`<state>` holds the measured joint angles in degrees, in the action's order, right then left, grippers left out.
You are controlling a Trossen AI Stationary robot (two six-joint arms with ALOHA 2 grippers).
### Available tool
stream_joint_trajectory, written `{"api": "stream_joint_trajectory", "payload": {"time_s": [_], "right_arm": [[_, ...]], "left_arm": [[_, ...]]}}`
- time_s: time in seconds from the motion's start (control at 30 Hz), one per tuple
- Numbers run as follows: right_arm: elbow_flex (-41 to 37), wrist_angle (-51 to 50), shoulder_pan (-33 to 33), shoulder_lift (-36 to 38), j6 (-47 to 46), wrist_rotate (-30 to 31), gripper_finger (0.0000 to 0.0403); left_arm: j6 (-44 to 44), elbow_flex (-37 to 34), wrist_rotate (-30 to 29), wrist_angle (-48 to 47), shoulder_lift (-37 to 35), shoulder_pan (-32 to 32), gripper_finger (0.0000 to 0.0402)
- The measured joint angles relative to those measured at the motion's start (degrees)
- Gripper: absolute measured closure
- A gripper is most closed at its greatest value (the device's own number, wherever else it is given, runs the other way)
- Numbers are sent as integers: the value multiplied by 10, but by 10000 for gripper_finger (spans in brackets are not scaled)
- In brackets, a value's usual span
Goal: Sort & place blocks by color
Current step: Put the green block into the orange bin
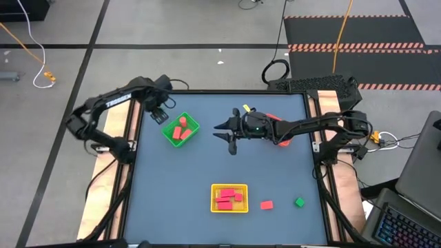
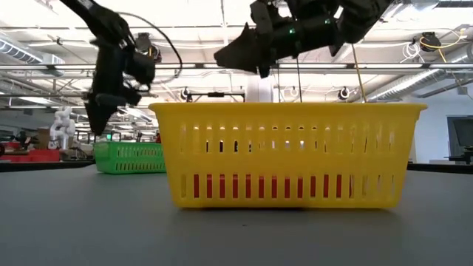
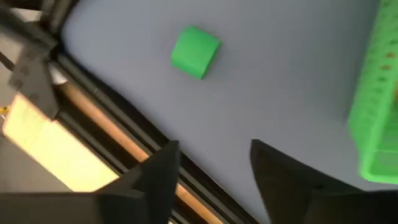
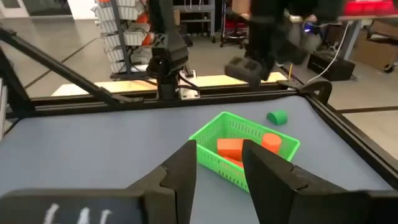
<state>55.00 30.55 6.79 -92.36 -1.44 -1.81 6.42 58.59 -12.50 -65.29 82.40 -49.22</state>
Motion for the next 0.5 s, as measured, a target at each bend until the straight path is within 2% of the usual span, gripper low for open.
{"api": "stream_joint_trajectory", "payload": {"time_s": [0.1, 0.2, 0.37, 0.5], "right_arm": [[-6, -3, -4, 12, 12, 0, 275], [-14, -8, -5, 22, 26, 1, 275], [-25, -9, -4, 22, 33, 2, 275], [-37, -9, 2, 22, 38, 3, 275]], "left_arm": [[45, 0, 0, 10, 50, -12, 157], [96, 0, -15, 19, 99, -18, 131], [143, 0, -65, 52, 146, -34, 122], [167, 0, -66, 96, 147, -50, 122]]}}
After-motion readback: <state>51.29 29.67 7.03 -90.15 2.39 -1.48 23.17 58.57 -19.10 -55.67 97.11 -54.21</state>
